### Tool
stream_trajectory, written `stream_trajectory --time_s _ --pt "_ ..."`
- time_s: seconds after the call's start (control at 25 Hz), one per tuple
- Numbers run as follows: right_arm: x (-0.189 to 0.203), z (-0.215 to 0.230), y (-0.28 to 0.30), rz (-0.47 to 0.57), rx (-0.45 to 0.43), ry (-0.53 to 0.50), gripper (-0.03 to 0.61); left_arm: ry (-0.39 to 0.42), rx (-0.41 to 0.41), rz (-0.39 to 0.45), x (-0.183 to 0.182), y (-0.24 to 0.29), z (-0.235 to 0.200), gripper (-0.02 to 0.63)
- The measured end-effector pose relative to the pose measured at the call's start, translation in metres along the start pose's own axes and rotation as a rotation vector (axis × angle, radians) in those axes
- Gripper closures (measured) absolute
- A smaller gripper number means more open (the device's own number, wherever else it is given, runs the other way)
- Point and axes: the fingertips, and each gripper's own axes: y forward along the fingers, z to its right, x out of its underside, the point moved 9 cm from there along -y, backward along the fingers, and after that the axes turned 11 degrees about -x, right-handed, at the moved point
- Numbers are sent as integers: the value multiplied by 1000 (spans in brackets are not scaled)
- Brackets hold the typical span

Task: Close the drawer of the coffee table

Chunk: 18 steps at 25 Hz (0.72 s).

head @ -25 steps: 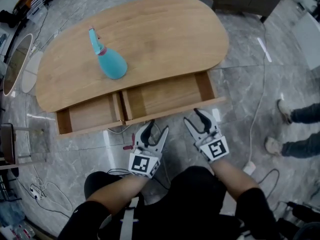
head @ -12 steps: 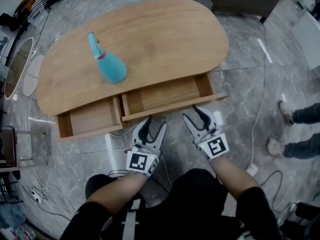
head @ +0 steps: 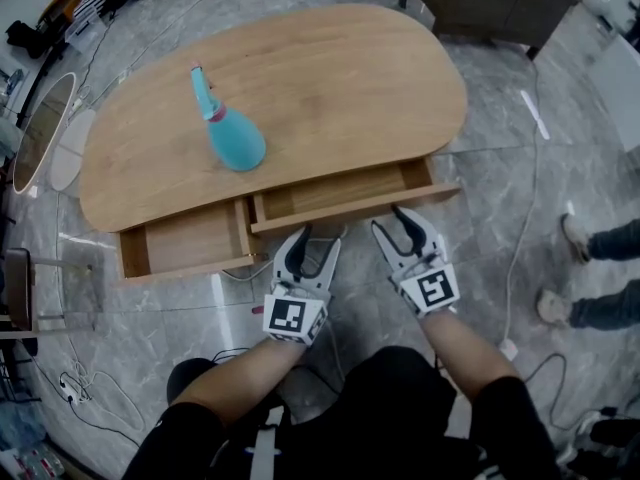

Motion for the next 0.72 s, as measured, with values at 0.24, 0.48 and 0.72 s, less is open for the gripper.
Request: stream_trajectory --time_s 0.24,0.48,0.72 --pt "1 8 17 -4 48 -8 405 -2 -38 34 -1 17 -8 399" --pt "1 14 31 9 90 28 405 -34 -84 67 -2 31 -12 399" --pt "1 21 41 10 127 17 405 -10 -85 75 1 41 -16 399"
